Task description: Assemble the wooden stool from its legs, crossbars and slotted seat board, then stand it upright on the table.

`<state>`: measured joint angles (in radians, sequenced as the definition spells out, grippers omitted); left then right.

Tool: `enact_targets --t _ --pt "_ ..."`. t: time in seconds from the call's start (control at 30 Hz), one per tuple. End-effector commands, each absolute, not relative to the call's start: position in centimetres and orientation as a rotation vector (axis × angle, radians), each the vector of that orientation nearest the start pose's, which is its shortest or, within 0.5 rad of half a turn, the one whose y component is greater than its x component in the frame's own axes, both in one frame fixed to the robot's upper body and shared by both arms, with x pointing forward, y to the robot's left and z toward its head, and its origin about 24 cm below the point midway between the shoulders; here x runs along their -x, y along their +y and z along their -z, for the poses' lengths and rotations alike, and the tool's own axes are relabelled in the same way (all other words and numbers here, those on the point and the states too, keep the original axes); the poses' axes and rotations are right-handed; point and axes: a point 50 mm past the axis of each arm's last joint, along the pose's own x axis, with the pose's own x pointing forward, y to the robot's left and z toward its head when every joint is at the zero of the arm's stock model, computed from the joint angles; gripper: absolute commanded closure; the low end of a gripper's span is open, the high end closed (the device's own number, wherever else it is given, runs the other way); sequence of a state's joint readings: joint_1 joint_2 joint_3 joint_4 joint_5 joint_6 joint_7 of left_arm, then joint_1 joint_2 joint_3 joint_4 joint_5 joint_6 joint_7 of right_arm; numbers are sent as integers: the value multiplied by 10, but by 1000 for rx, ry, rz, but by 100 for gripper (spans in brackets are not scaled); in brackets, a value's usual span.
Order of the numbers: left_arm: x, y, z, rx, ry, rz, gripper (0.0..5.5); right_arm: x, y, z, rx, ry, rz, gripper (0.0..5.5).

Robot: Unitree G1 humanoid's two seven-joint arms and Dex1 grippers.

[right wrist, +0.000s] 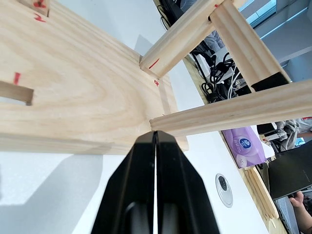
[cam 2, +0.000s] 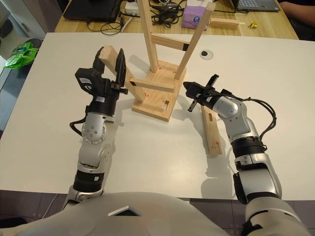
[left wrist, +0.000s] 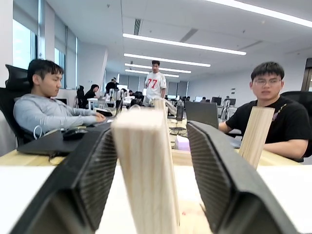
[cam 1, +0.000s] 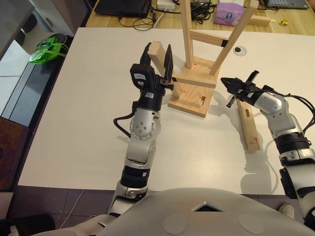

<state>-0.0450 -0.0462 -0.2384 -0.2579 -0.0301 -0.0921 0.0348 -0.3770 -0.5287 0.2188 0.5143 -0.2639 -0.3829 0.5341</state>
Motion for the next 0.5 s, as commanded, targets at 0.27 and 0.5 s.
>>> enact_targets --t 0.27,0.5 --pt "-241 98 -193 195 -636 178 196 -299 -202 -47 885 60 -749 550" --pt "-246 186 -182 143 -601 -277 196 -279 -238 -69 902 90 -774 478"
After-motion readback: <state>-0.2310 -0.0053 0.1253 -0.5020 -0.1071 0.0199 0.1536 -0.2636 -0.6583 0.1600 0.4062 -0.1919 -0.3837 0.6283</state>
